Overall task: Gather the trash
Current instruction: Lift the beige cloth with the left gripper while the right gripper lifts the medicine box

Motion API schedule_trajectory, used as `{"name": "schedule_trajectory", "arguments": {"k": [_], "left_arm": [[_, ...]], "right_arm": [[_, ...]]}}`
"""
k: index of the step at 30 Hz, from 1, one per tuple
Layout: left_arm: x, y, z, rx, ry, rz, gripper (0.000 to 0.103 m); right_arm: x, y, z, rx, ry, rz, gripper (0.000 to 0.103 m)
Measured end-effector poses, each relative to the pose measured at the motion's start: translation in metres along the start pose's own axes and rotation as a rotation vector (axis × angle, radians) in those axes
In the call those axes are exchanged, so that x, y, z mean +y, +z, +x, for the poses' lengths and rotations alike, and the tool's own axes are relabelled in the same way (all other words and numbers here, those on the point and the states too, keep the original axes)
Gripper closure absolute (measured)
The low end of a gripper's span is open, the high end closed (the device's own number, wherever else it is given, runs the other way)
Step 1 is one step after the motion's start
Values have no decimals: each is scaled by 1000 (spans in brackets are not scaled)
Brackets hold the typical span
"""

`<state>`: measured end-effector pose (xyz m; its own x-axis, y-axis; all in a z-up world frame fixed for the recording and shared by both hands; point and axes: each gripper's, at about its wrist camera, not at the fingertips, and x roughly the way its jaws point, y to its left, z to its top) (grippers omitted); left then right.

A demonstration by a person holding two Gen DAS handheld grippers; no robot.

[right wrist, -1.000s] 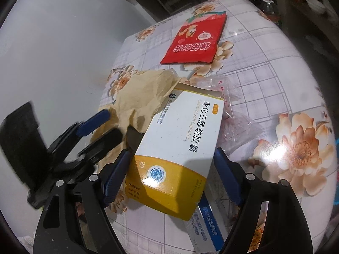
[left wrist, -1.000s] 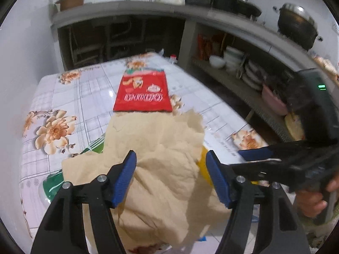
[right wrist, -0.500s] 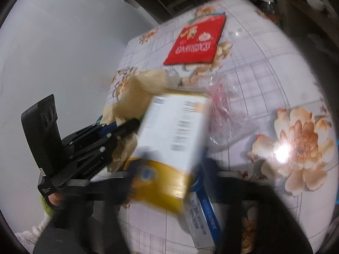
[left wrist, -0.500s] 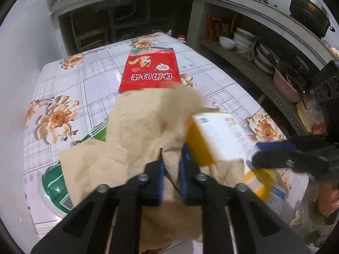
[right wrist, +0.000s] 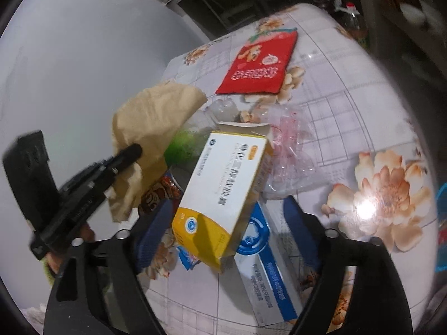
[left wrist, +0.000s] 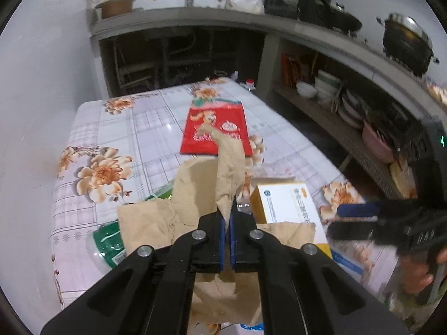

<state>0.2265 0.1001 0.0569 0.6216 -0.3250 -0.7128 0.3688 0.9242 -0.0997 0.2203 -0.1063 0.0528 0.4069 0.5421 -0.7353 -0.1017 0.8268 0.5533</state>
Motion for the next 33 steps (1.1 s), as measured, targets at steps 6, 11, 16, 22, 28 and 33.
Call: {"name": "schedule_trajectory", "arguments": {"k": [6,11,16,22,28,33], "left_arm": [[10,4,-19,-51,-8,-62,101],[17,9,-35,-93,-11,-101,101],[24,16,-52,-137,-36,-149,101],[22,22,-64,-164,-22,-143,101],[19,29,-75,-200,-10,-135,101],[18,36,-87,-230,4,-130,101]], "right_arm": [[22,-6,18,16,-82,-66,17],[41,-5,32,1,-172,-120,11],[46,0,55,21,-291,-132,11],[40,5,73,38,-341,-125,11],[35,5,72,25,-305,-107,25],[33,3,58,-8,-257,-86,27]]}}
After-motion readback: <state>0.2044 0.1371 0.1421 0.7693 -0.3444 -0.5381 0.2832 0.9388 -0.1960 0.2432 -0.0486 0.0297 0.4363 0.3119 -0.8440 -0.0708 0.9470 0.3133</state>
